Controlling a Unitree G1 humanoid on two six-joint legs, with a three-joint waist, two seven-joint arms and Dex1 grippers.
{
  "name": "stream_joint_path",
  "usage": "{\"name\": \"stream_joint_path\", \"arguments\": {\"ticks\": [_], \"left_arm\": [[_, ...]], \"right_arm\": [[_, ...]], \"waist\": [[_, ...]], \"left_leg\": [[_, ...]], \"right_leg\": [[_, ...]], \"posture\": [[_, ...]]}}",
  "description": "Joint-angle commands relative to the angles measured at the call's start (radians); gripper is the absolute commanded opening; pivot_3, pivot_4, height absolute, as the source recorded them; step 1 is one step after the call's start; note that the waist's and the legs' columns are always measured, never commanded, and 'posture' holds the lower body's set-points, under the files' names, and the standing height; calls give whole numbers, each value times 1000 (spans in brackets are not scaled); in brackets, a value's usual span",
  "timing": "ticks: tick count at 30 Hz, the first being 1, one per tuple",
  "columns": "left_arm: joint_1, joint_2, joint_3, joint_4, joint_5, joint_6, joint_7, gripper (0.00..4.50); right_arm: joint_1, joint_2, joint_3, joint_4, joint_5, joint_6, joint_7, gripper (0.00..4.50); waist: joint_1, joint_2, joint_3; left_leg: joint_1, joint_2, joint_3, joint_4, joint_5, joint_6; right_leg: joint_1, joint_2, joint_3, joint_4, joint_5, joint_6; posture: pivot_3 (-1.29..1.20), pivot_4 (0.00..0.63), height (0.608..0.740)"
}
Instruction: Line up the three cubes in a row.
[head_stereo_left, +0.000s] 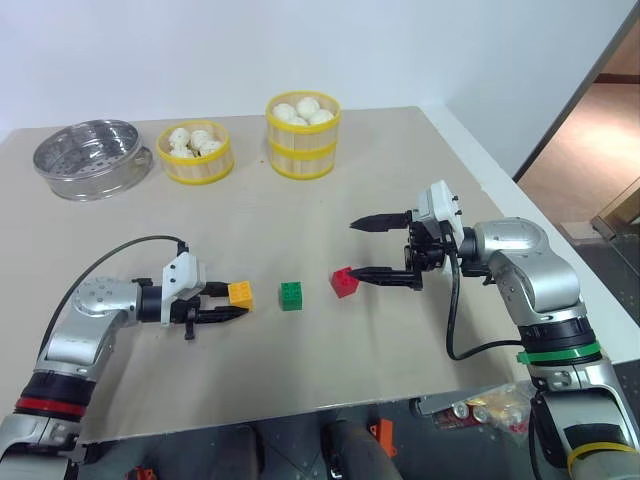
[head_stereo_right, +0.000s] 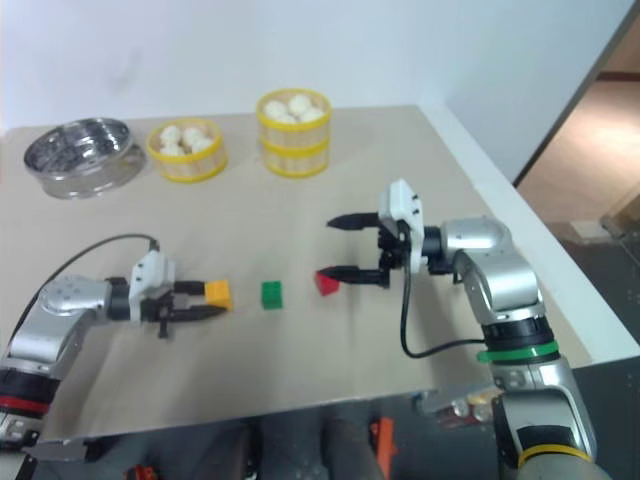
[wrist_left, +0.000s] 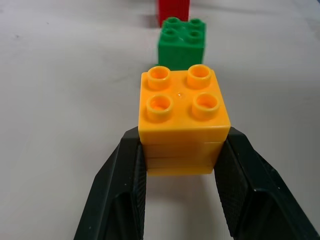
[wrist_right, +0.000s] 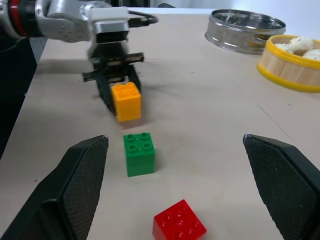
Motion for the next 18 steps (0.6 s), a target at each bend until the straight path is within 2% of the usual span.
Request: {"name": "stream_joint_path", "arguments": {"ticks": [1, 12, 18], "left_arm": [[-8, -5, -10, 20, 10, -36, -34, 1316], [10, 64, 25, 59, 12, -74, -100, 1316], [2, 53, 13, 73, 20, -82, -89, 1316]], "right_arm": [[1, -23, -28, -44, 15, 2, -1, 4500], [7, -44, -40, -48, 24, 11, -10, 4500], [-2, -32, -25, -26, 12, -3, -8, 4500]], "waist": [[0, 0, 0], [-1, 0, 0], [0, 0, 0]], "left_leg": [[0, 0, 0, 0, 0, 0], [-1, 1, 0, 0, -1, 1], [-1, 0, 0, 0, -1, 1]], "right_leg": [[0, 0, 0, 0, 0, 0], [-2, 1, 0, 1, 0, -1], [-1, 0, 0, 0, 0, -1]], "posture": [[0, 150, 740], [0, 150, 740], [0, 150, 740]]}}
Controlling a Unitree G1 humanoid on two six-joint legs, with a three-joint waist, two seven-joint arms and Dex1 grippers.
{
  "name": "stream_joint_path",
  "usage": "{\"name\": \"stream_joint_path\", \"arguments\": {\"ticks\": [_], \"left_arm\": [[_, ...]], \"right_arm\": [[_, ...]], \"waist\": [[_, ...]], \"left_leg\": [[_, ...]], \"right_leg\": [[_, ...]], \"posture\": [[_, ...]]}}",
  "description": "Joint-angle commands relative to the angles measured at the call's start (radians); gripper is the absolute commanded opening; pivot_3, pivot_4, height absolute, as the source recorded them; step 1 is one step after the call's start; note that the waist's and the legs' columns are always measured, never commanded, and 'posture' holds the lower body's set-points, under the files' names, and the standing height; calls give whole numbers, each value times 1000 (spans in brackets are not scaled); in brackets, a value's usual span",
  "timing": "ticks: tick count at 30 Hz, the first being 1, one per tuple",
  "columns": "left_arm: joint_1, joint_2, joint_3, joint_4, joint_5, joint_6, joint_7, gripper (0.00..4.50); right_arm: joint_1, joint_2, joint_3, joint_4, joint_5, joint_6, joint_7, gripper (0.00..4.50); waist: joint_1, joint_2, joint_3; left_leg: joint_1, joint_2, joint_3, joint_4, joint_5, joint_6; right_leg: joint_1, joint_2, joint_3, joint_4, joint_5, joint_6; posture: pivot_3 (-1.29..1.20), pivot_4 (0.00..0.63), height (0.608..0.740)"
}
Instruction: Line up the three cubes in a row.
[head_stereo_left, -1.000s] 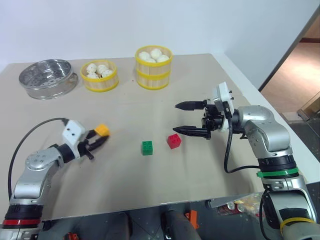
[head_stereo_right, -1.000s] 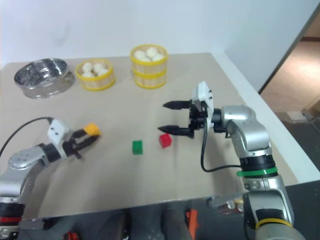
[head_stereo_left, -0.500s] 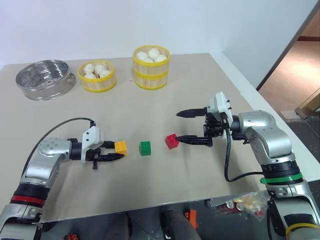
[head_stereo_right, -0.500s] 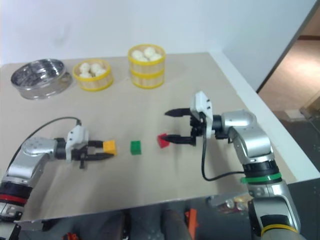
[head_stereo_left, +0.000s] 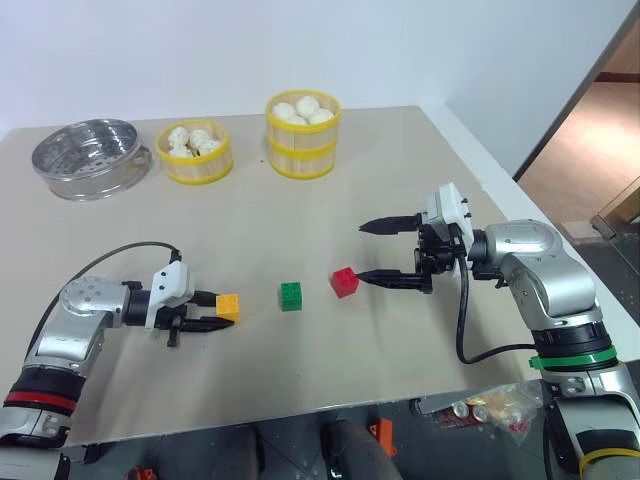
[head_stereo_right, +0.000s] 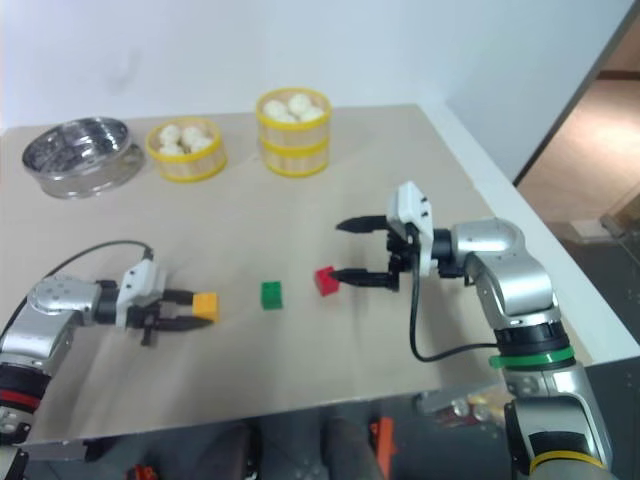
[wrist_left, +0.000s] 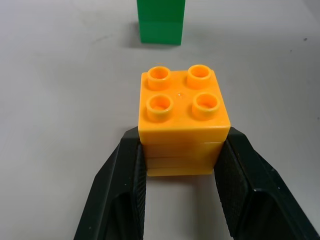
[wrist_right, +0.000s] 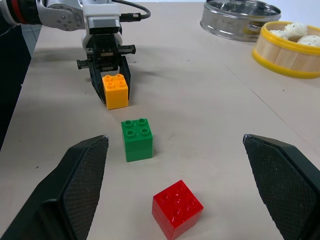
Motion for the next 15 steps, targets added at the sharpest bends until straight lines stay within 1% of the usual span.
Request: {"name": "stream_joint_path", "arguments": {"ticks": [1, 5, 7, 8, 10, 12, 13, 14, 15], "left_arm": [[-3, -7, 8, -4, 8, -22, 2, 1316], [-3, -12, 1, -3, 21, -6, 20, 1316], [-3, 6, -14, 12, 54, -22, 16, 1316], [-4, 10, -15, 17, 61, -29, 13, 2382], [-7, 13, -13, 19, 66, -43, 8, 3018], [-13, 14, -8, 18, 68, -56, 5, 3770], [-17, 17, -4, 13, 64, -52, 5, 4059], [-21, 20, -1, 7, 62, -53, 3, 4476], [-24, 24, 1, 1, 61, -56, 1, 4476]], "right_arm": [[-11, 2, -14, -6, 4, -16, -1, 4500], [-16, 6, -10, 2, 0, -22, 2, 4500], [-14, 5, -10, 2, -1, -22, 6, 4500], [-13, 6, -9, 2, -1, -24, 7, 4500], [-10, 6, -9, 2, -2, -26, 7, 4500], [-10, 8, -8, 3, -3, -28, 7, 4500], [-11, 9, -7, 4, -3, -28, 7, 4500], [-12, 10, -7, 4, -3, -28, 7, 4500], [-13, 11, -6, 5, -3, -28, 7, 4500]], "waist": [[0, 0, 0], [1, 0, 0], [1, 0, 0], [1, 0, 0], [1, 0, 0], [1, 0, 0], [1, 0, 0], [1, 0, 0], [0, 0, 0]], "left_leg": [[0, 0, 0, 0, 0, 0], [0, 0, 0, 0, 0, 0], [0, 0, 0, 0, 0, 0], [0, 0, 0, 0, 0, 0], [0, 0, 0, 0, 0, 0], [1, 0, 0, 0, 0, 0], [1, 0, 0, 0, 0, 0], [1, 0, 0, 1, 0, 0], [1, 0, 0, 1, 0, 0]], "right_leg": [[0, 0, 0, 0, 0, 0], [0, 0, 0, 0, 0, 0], [0, 0, 0, 0, 0, 0], [0, 0, 0, 0, 0, 0], [0, 0, 0, 0, 0, 0], [0, 0, 0, 1, 0, -1], [0, 0, 0, 1, 0, -2], [0, 0, 0, 1, -1, -4], [0, 0, 0, 1, -1, -4]], "posture": [[0, 150, 740], [0, 150, 740], [0, 150, 740], [0, 150, 740], [0, 150, 740], [0, 150, 740], [0, 150, 740], [0, 150, 740], [0, 150, 740]]}}
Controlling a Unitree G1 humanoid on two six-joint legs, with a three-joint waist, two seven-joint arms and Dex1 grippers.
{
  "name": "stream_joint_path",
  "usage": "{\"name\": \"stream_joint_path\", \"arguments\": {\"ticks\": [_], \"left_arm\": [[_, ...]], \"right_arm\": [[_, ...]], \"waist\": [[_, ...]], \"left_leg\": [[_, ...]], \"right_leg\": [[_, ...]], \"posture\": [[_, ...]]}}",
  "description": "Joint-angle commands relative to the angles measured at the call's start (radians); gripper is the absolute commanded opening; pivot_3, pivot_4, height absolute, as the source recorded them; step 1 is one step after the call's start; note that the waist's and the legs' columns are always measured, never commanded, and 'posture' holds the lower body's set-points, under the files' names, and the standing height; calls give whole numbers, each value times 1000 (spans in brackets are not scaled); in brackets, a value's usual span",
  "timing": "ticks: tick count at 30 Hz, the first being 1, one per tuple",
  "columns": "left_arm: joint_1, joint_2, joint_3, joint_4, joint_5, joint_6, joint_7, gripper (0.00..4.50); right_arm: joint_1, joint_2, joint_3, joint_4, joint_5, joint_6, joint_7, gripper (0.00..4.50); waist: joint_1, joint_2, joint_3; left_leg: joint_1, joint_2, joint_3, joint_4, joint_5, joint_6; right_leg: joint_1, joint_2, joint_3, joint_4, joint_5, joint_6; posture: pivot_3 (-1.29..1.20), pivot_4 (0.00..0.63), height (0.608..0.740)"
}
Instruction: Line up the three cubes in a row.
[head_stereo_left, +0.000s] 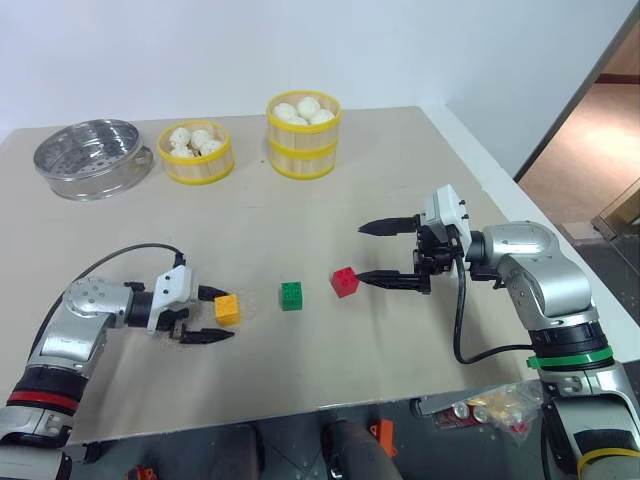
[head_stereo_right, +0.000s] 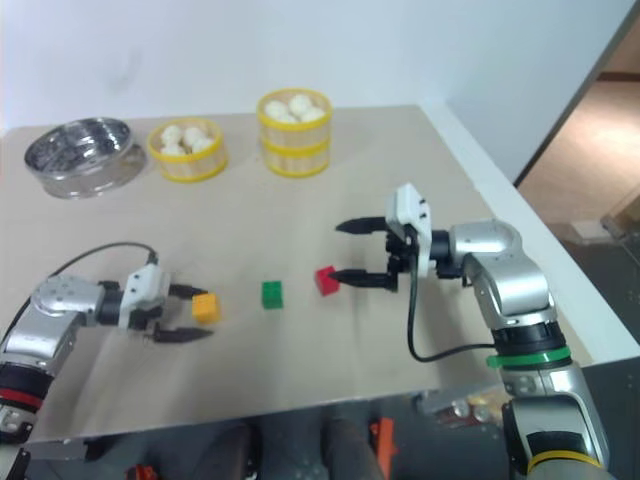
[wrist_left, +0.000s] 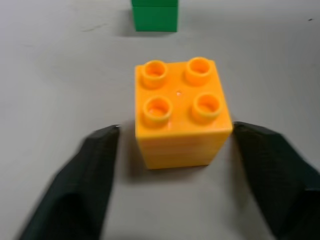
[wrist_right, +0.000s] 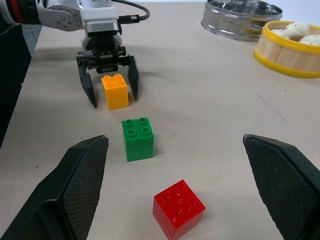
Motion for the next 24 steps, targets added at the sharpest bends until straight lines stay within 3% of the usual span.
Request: {"name": "stream_joint_path", "arguments": {"ticks": [1, 6, 14, 17, 24], "left_arm": [[-15, 26, 18, -22, 2, -11, -7, 4476], [-44, 36, 64, -83, -51, 49, 8, 4476], [-73, 121, 144, -332, -255, 470, 45, 4476], [-122, 87, 200, -324, -293, 547, 159, 4476], [-117, -95, 260, -198, -90, 345, 574, 4476]], "right_arm": [[-13, 2, -10, -13, 5, -16, 3, 4500], [-15, 4, -12, -11, 3, -20, 1, 4500], [-26, -23, -41, -31, 39, 30, 7, 4500], [-41, -15, -66, -38, 64, 63, -30, 4500], [-57, 82, -129, 94, -27, -54, -271, 4500]], "waist": [[-1, 0, 0], [-1, 0, 0], [-3, 0, 0], [-2, 0, 0], [-3, 0, 0]], "left_leg": [[0, 0, 0, 0, 0, 0], [-1, 0, 0, 0, 0, 0], [-1, 0, 0, 0, 0, 0], [-1, 0, -1, 0, 0, 0], [2, 0, 0, 1, 0, 0]], "right_leg": [[0, 0, 0, 0, 0, 0], [0, 0, 0, 0, 2, 4], [-1, 0, 0, 0, 1, 4], [0, 0, 0, 0, 1, 4], [2, 0, 1, 0, 3, 5]], "posture": [[0, 150, 740], [0, 150, 740], [0, 150, 740], [0, 150, 740], [0, 150, 740]]}}
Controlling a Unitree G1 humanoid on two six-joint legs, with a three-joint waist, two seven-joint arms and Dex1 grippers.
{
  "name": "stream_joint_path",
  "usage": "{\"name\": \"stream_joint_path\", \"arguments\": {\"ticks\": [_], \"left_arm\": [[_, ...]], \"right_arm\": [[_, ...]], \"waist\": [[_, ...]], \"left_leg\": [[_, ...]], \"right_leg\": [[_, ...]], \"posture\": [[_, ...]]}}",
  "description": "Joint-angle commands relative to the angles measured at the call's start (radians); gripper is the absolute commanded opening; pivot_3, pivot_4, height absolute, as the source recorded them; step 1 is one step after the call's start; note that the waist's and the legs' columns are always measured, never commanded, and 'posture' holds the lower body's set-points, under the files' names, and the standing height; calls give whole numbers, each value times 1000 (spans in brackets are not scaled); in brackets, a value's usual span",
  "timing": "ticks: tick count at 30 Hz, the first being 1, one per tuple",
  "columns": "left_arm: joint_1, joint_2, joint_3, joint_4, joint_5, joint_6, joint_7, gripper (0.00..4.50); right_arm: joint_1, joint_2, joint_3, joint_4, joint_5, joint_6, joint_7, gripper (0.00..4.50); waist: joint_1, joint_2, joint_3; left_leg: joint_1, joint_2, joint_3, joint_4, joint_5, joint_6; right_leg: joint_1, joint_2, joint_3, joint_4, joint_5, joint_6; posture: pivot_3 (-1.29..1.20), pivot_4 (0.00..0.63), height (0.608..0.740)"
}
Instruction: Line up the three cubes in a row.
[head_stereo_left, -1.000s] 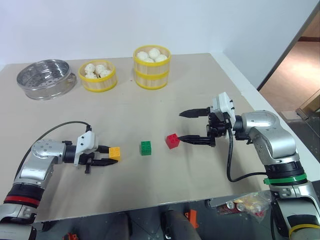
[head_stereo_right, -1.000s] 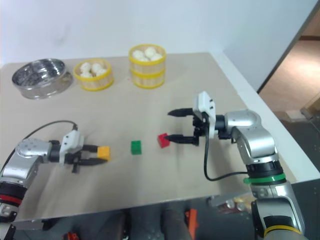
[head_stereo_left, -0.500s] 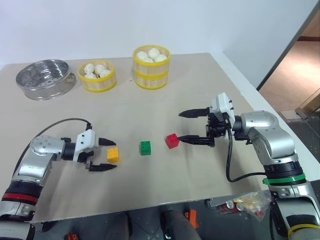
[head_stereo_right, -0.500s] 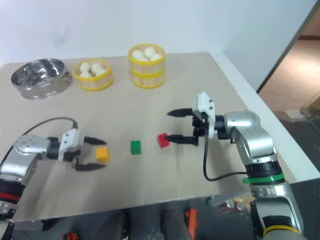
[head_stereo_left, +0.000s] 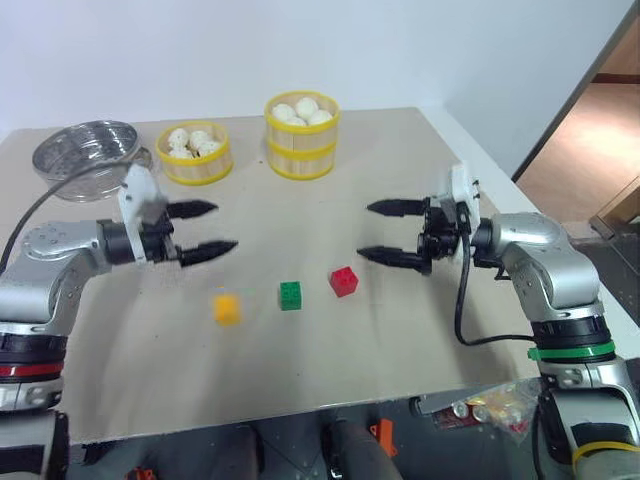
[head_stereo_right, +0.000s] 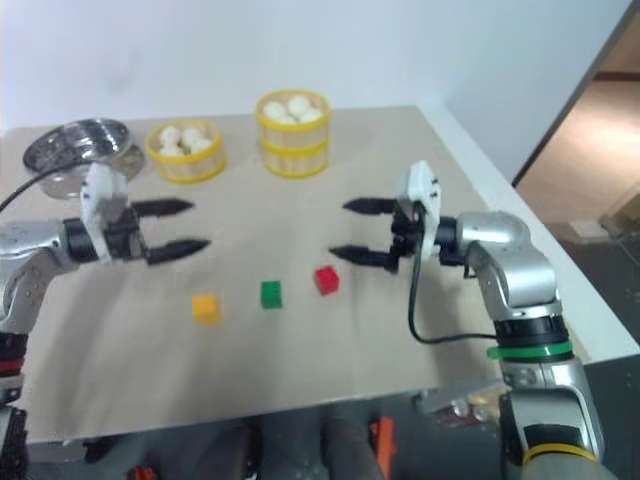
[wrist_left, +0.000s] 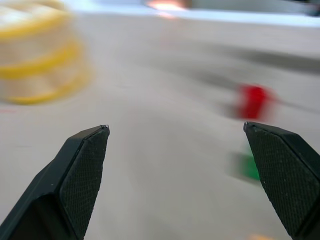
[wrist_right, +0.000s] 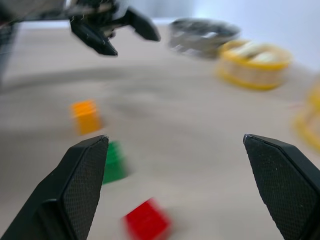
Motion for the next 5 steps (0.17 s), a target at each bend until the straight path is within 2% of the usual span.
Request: {"name": "stream_joint_path", "arguments": {"ticks": [1, 5], "left_arm": [[45, -68, 48, 22, 84, -99, 190, 4476], [172, -120, 51, -10, 159, -183, 300, 4476]], "right_arm": [[1, 44, -48, 32, -27, -53, -112, 4500], [57, 74, -22, 12, -73, -119, -148, 4500]], "waist": [[0, 0, 0], [1, 0, 0]], "left_leg": [[0, 0, 0, 0, 0, 0], [-3, 0, 0, -1, 0, 0]], "right_leg": [[0, 0, 0, 0, 0, 0], [-3, 0, 1, 0, 0, 1]], "posture": [[0, 150, 740], [0, 150, 740]]}}
